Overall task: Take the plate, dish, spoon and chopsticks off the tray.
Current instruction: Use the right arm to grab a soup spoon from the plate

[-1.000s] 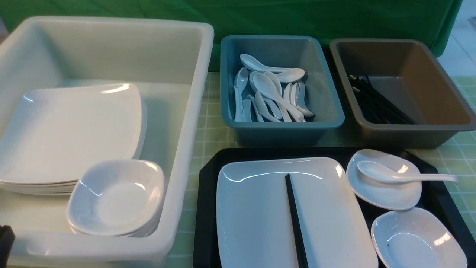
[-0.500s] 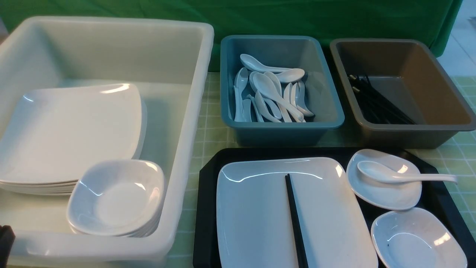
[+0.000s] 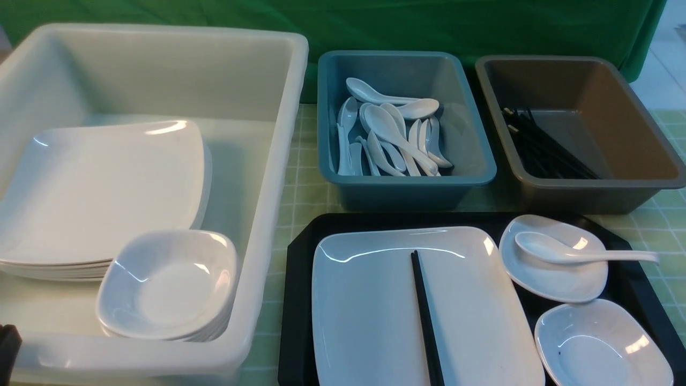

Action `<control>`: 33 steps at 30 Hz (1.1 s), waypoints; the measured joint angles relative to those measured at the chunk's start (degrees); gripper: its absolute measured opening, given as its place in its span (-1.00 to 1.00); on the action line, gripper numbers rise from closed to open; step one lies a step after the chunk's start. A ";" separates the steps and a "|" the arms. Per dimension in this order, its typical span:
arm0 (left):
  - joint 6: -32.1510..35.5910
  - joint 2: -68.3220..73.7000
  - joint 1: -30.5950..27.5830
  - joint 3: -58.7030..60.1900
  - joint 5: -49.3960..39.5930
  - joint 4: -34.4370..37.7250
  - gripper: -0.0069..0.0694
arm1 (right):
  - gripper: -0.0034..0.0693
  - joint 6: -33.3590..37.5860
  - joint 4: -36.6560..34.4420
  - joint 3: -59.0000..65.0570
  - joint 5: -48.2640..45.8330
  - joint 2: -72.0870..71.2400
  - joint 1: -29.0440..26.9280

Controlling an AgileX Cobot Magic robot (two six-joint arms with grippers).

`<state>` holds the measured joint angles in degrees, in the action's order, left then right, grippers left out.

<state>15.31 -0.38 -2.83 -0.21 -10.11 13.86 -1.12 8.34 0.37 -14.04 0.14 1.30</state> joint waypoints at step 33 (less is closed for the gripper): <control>0.02 0.00 0.00 0.00 0.00 0.00 -0.82 | -0.85 -23.40 -15.02 -15.30 6.31 5.44 0.00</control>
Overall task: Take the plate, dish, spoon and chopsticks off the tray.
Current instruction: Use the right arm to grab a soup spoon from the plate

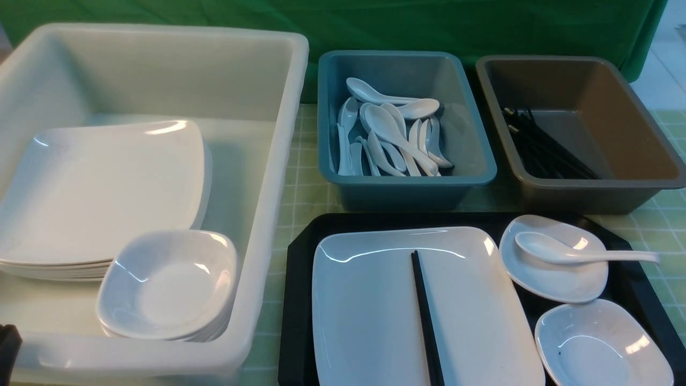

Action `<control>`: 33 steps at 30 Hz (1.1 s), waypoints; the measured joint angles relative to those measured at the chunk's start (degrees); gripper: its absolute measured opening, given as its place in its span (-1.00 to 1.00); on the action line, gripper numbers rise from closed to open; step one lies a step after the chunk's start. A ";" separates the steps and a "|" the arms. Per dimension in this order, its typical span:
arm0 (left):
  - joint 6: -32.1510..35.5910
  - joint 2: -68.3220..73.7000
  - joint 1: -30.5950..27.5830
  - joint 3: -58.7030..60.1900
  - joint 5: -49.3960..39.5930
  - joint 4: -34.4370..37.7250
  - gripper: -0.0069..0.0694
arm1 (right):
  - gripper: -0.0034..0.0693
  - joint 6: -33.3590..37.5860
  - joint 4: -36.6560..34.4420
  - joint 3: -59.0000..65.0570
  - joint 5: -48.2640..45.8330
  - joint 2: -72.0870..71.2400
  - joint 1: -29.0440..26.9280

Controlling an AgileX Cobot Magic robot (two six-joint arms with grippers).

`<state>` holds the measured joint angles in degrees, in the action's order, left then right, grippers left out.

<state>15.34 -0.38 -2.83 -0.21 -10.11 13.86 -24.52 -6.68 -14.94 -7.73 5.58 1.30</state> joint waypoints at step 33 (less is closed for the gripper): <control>-0.13 0.00 0.00 0.00 0.05 0.00 -0.82 | -0.21 35.62 7.14 -52.15 -49.52 82.53 5.99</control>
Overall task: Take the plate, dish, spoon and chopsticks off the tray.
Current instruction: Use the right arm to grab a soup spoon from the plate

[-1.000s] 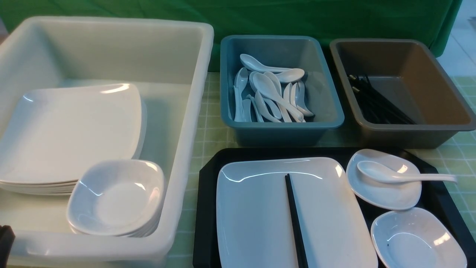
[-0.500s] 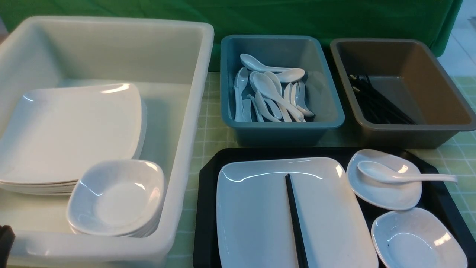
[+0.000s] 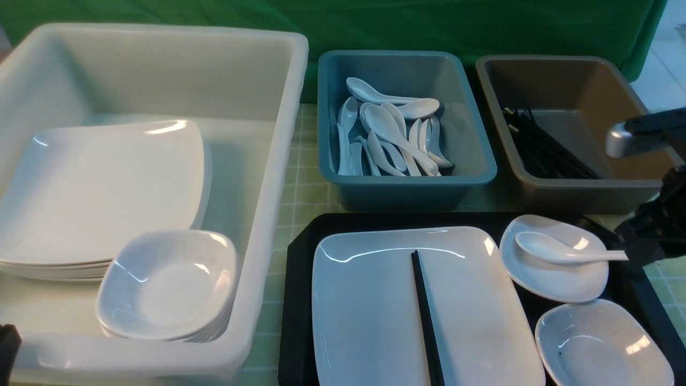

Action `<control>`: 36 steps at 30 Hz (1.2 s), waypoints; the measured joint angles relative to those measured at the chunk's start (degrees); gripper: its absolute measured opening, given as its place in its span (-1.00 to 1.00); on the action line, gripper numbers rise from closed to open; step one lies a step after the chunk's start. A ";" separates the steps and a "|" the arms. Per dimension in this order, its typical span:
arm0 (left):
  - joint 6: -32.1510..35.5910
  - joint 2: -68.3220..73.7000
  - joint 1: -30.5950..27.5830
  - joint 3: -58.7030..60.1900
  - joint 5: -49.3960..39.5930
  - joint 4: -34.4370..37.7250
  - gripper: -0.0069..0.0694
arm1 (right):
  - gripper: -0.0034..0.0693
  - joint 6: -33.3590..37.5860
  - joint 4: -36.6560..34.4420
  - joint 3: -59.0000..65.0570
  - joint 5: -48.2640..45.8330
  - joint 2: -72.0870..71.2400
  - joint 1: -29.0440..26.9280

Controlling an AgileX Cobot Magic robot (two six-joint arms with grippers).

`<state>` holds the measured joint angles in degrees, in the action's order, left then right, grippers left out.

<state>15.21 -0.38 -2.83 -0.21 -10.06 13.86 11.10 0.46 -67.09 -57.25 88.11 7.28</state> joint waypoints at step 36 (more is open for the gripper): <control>0.08 0.00 0.00 0.00 0.05 0.00 -0.82 | 0.35 15.66 32.94 -2.31 4.21 18.13 7.47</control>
<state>15.29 -0.38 -2.83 -0.21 -10.01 13.86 26.76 33.40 -69.40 -53.04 106.24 14.75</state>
